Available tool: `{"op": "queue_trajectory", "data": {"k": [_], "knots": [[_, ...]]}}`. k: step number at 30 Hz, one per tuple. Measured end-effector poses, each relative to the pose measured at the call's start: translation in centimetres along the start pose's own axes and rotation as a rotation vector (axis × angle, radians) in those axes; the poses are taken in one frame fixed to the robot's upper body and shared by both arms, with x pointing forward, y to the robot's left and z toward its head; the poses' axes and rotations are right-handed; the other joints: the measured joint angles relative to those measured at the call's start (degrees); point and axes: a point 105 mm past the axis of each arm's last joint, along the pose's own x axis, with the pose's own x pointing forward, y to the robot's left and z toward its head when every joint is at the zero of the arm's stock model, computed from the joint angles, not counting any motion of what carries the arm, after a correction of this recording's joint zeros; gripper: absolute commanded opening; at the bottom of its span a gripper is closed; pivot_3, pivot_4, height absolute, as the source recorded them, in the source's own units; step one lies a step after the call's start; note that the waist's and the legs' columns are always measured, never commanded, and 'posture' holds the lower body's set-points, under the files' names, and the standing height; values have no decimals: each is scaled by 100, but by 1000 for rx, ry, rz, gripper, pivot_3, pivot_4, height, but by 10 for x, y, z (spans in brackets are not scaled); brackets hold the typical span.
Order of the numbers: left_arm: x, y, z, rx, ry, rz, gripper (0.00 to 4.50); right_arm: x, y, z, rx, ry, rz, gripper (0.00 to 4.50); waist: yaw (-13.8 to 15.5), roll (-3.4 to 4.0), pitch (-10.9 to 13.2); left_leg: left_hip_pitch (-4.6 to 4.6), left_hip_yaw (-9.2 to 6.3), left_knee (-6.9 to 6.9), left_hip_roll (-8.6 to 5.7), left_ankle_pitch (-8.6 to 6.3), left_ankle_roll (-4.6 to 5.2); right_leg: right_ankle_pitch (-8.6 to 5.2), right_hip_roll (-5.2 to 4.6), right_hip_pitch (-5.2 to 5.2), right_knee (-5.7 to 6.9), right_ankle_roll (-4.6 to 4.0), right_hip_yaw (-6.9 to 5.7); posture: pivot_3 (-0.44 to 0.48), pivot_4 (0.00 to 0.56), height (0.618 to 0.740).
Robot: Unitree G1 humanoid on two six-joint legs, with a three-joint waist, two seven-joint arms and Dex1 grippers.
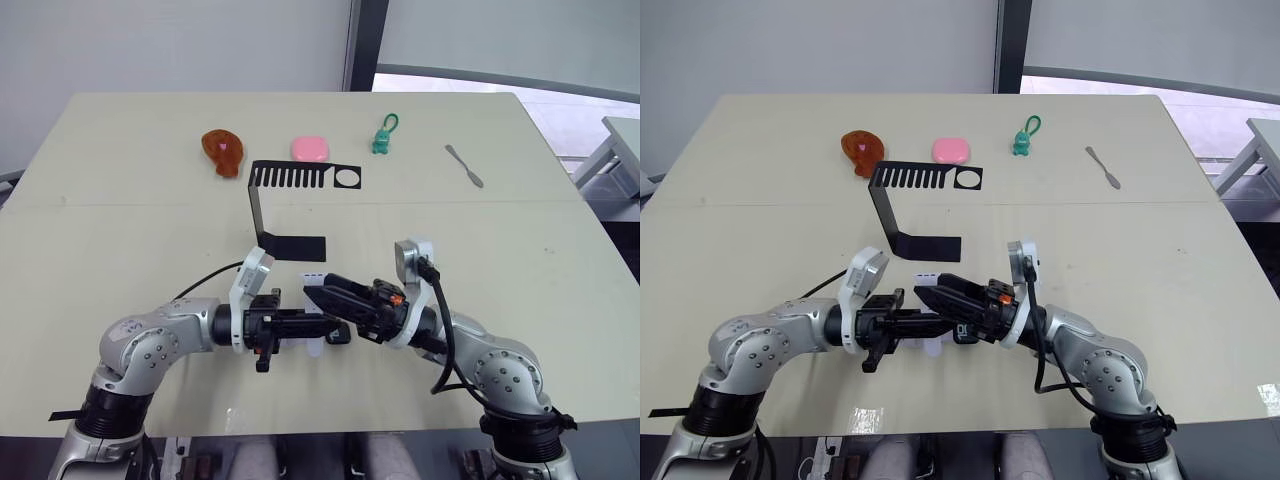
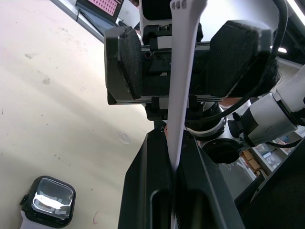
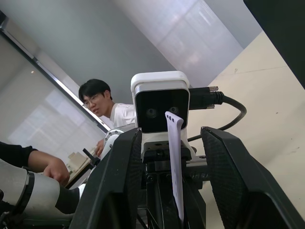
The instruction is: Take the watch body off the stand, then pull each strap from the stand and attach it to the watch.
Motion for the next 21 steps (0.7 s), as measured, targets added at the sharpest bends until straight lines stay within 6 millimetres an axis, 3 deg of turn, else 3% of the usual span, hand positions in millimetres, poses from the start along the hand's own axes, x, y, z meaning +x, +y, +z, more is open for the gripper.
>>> {"op": "queue_trajectory", "data": {"k": [4,7,9,10,21], "knots": [[0,0,0,0,0,2,0,0,0,0,-1,2,-2,2105,0,0,0,0,0,0,0,0,0,0,0,0,0,0,0,0,150,740],[0,0,0,0,0,4,0,0,0,0,0,3,-1,1277,-1,0,0,0,0,0,0,0,0,0,0,0,0,0,0,0,150,740],[0,1,0,0,0,5,0,0,0,-1,1,4,1,322,-1,0,0,0,0,0,0,0,0,0,0,0,0,0,0,0,150,740],[0,1,0,0,0,5,0,0,0,-1,2,5,1,99,0,0,0,0,0,0,0,0,0,0,0,0,0,0,0,0,150,740],[0,1,0,1,-2,11,0,1,-1,-1,7,4,4,99,0,0,0,0,0,0,0,0,0,0,-1,0,0,0,0,0,150,740]]}}
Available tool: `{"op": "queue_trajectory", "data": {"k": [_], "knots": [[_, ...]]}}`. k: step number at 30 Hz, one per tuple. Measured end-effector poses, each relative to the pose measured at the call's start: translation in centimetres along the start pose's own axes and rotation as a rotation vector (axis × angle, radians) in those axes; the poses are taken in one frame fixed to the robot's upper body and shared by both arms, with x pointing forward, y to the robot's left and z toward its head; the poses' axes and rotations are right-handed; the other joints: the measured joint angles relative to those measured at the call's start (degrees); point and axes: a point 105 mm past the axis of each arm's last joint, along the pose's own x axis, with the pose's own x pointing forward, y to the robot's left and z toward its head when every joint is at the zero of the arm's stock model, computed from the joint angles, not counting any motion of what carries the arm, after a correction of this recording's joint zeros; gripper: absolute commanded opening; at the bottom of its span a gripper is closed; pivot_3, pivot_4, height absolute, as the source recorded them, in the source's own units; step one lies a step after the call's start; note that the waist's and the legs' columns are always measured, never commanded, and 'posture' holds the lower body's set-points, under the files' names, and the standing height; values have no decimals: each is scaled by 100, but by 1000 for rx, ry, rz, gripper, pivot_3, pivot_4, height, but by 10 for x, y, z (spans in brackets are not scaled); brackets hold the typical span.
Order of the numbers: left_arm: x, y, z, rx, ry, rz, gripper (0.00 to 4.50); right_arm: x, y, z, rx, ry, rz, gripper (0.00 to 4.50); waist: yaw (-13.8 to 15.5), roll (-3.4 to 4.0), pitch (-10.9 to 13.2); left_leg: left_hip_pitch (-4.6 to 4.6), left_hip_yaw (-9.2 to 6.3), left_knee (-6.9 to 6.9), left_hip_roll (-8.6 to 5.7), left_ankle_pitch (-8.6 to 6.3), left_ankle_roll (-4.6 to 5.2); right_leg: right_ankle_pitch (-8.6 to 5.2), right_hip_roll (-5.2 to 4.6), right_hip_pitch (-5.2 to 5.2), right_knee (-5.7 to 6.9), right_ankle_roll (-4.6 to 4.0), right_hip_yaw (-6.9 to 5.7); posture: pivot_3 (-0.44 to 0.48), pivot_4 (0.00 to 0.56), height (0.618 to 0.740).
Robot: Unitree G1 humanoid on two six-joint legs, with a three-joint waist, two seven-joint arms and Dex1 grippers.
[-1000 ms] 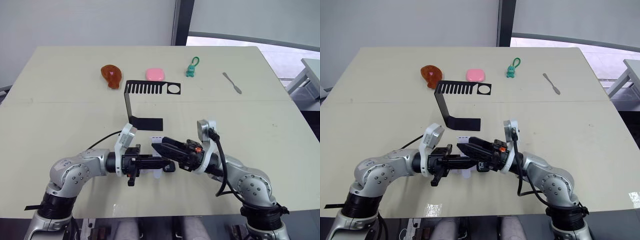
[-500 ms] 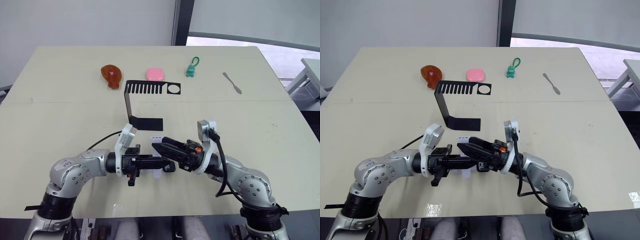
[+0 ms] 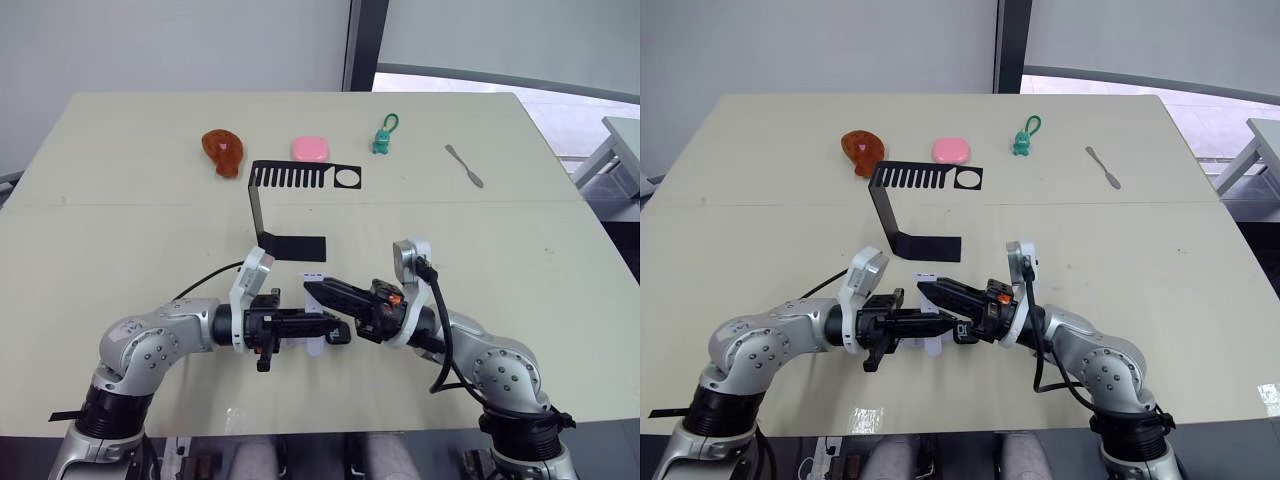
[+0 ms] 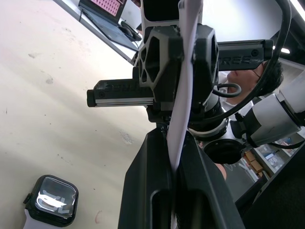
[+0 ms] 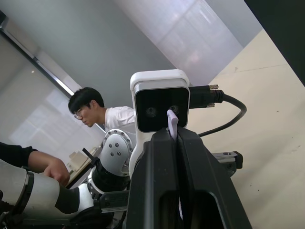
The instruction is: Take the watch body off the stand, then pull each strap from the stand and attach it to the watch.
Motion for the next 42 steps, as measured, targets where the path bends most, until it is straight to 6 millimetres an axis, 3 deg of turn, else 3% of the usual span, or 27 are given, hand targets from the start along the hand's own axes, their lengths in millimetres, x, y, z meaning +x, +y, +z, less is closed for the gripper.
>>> {"op": "queue_trajectory", "data": {"k": [2,5,12,22,26,28,32,35,42], "knots": [[0,0,0,-2,-1,-1,0,0,-1,0,3,0,-1,99,-1,0,0,0,0,0,0,0,0,0,0,0,0,0,0,0,150,740],[-1,-2,-1,19,-11,0,981,0,-2,0,6,0,-1,0,-2,0,0,0,0,-2,0,0,0,0,0,0,-1,0,0,0,150,740],[-22,-6,3,219,13,87,4463,-6,1,13,-92,16,-10,0,1,0,0,0,0,-4,-1,-1,1,0,-3,-1,-4,-1,-1,0,150,740],[-119,9,1,509,150,433,4463,-68,-10,25,-606,215,-175,0,-2,1,0,-5,10,-33,0,-14,0,-1,-1,-2,-52,-1,-11,0,150,740],[-175,10,-4,566,240,609,4463,-111,-10,29,-821,349,-263,0,14,-1,0,-5,11,-34,-1,-20,8,-1,-3,5,-69,0,-14,0,150,740],[-188,8,-6,585,261,647,4463,-125,-9,27,-850,382,-283,0,13,-1,0,-4,14,-30,-3,-22,12,0,-6,6,-65,1,-12,0,150,740],[-195,1,-11,593,277,658,4463,-163,-9,38,-914,444,-388,0,12,-2,0,3,13,-28,-7,-23,17,4,-15,15,-61,8,-11,0,150,740],[-185,-4,-13,612,297,619,4463,-186,-12,43,-939,477,-451,0,9,-4,0,9,13,-28,-5,-19,16,4,-14,16,-48,8,-10,0,150,740],[-114,0,-6,691,346,396,4463,-183,-13,43,-954,473,-429,0,14,1,1,23,10,-26,-7,-4,11,5,-9,19,-21,7,-5,0,150,740]]}}
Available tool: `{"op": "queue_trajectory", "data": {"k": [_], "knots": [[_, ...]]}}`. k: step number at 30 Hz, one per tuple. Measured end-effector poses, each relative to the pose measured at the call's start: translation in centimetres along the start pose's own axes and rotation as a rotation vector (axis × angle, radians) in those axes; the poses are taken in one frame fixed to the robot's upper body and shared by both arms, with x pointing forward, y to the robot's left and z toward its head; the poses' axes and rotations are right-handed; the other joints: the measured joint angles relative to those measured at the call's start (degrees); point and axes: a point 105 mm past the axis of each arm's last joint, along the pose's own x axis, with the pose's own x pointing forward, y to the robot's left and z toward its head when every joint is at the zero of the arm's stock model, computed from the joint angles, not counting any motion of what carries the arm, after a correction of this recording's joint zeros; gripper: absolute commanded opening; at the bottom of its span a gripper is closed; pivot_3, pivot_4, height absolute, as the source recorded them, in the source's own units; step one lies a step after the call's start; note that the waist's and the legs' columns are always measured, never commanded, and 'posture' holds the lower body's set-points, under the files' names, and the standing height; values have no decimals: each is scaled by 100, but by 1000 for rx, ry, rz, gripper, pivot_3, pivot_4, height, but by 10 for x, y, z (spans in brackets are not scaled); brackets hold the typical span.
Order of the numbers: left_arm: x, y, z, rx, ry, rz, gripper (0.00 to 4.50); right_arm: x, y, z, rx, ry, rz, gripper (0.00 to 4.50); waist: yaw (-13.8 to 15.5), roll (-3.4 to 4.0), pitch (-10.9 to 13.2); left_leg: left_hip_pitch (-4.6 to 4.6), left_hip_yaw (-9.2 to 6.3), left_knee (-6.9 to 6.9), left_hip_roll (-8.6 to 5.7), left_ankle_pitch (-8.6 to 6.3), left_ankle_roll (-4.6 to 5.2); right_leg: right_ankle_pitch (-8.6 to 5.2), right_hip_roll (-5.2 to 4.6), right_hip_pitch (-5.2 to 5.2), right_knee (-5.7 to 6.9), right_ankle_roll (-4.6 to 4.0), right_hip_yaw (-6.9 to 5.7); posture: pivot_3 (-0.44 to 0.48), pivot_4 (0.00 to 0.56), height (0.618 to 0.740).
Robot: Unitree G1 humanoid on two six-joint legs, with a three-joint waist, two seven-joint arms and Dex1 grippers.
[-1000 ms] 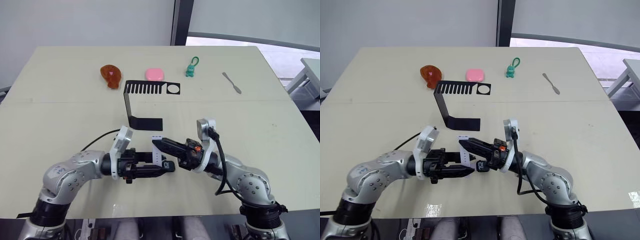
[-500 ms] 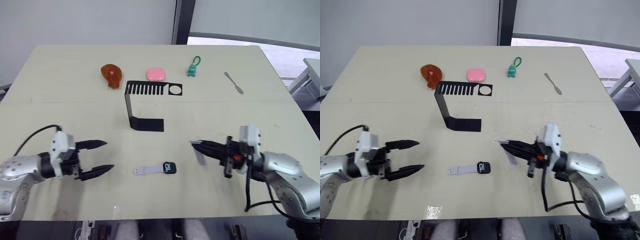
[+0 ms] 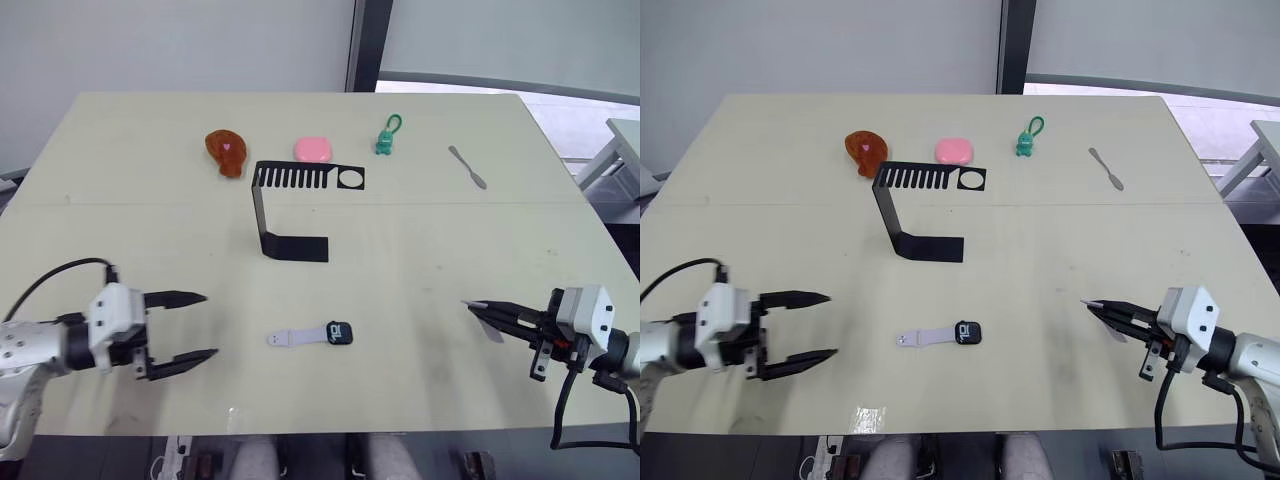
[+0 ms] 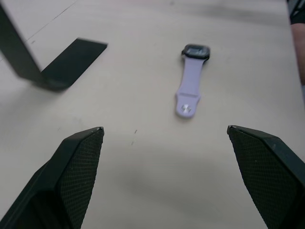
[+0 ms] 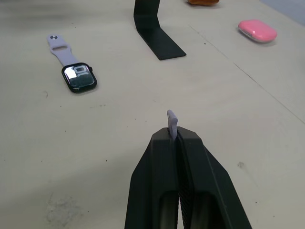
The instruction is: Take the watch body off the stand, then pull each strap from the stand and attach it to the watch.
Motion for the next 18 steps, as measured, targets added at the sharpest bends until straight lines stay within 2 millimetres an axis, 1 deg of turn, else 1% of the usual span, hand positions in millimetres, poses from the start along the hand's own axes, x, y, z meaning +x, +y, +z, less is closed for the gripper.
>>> {"op": "queue_trajectory", "data": {"k": [3,5,7,9,12,18], "knots": [[32,-2,9,39,36,-84,4463,13,5,6,-3,-39,37,0,-5,0,0,-2,3,1,-3,3,-5,0,4,-3,2,1,5,0,150,740],[57,-3,15,57,49,-119,4463,21,7,11,-9,-65,55,0,-1,0,0,-5,6,6,-4,5,-5,1,8,-7,3,3,8,0,150,740],[78,-6,15,64,74,-156,4463,28,9,14,-8,-83,68,0,1,-1,0,-8,7,13,-3,5,-6,1,12,-8,5,4,10,0,150,740],[91,-11,12,59,101,-196,4463,33,12,15,5,-88,85,0,-1,-1,0,-8,9,21,0,6,-6,1,15,-8,6,4,12,0,150,740],[105,-17,4,55,154,-235,4463,38,15,13,19,-87,98,0,4,-2,1,-10,9,32,2,6,-6,1,15,-9,13,4,12,0,150,740],[138,-14,0,42,160,-163,4463,42,21,16,21,-88,111,0,27,-2,1,-20,4,62,3,4,3,0,13,-7,22,6,11,0,150,740]]}}
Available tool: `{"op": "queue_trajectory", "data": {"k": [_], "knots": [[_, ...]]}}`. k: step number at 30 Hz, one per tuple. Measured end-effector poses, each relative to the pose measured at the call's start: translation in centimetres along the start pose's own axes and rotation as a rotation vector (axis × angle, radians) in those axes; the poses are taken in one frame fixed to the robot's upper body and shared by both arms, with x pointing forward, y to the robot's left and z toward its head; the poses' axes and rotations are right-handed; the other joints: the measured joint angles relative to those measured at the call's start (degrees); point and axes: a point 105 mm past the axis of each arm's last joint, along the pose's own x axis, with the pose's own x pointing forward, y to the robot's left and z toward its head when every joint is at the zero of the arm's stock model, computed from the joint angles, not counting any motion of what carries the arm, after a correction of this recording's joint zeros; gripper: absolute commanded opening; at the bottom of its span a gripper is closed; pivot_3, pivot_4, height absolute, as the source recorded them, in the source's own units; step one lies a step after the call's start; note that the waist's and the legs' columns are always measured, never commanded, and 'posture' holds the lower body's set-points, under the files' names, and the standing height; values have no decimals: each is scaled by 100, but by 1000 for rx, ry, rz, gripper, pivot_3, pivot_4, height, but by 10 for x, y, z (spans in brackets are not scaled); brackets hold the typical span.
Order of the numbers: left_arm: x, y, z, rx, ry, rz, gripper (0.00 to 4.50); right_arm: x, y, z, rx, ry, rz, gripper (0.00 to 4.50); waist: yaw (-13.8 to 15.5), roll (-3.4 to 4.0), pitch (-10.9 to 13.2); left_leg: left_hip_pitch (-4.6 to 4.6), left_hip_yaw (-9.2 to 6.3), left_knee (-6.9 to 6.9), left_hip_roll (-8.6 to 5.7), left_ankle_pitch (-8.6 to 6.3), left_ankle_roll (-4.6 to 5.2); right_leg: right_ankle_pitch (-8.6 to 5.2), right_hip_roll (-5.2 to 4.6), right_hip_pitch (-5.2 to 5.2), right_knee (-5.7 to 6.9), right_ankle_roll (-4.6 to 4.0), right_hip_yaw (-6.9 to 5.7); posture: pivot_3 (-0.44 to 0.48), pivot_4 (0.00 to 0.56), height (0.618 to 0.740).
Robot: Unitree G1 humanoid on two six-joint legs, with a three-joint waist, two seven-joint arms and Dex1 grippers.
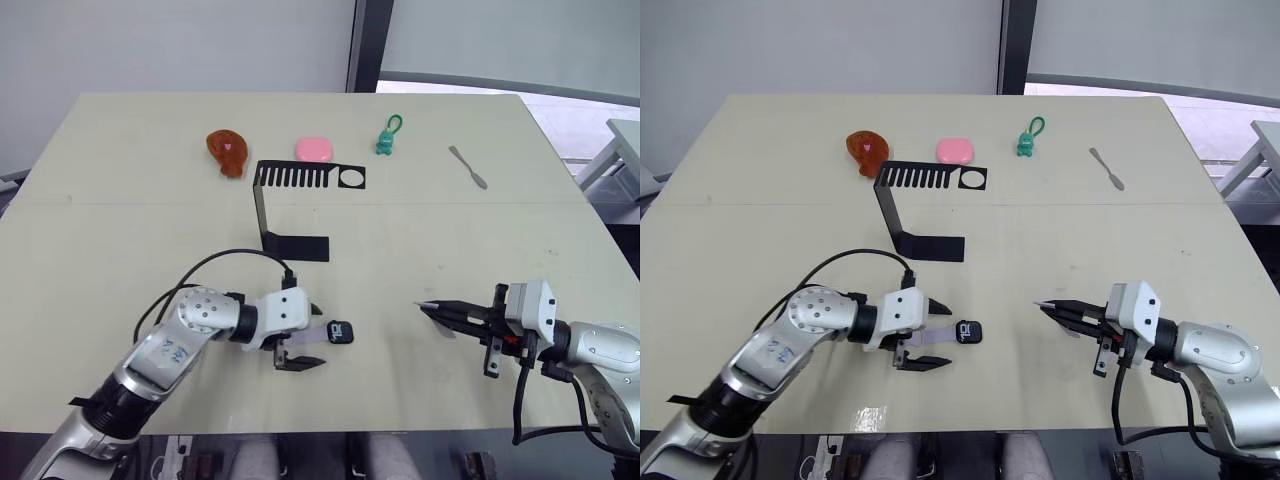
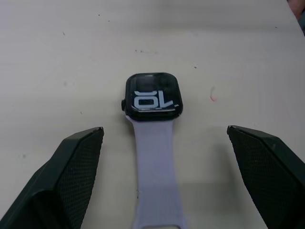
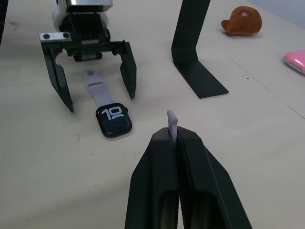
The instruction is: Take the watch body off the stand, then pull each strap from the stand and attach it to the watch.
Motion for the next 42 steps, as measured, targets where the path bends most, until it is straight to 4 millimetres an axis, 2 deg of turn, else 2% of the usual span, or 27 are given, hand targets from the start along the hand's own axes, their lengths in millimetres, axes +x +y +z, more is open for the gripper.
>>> {"op": "queue_trajectory", "data": {"k": [4,12,32,35,39,42], "knots": [[13,-3,3,-25,-8,17,4463,-1,7,-4,28,16,7,0,8,0,0,-6,-4,20,6,-4,2,0,1,1,5,0,-1,0,150,740],[22,-4,6,-8,-5,32,4463,-2,13,-4,44,17,15,0,13,0,0,-2,-4,25,5,-6,4,0,-1,7,7,0,-1,0,150,740],[28,-9,4,-30,-13,34,4463,-1,11,-2,37,10,12,0,138,-2,-6,5,-9,34,-1,-11,12,0,-6,22,5,0,-2,0,150,740],[28,-10,2,-30,-14,31,3672,-1,11,-3,41,12,9,0,132,-3,-10,13,-12,32,-2,-12,13,0,-7,35,2,0,-3,0,150,740],[28,-11,1,-30,-19,34,1684,-1,11,-4,51,18,7,0,128,-2,-19,23,-19,32,1,-14,10,-1,-5,47,0,0,-7,0,150,740],[29,-11,0,-29,-20,38,1600,-1,11,-4,55,20,2,0,124,2,-26,28,-21,31,2,-14,10,-1,-5,55,-2,0,-8,0,150,740]]}}
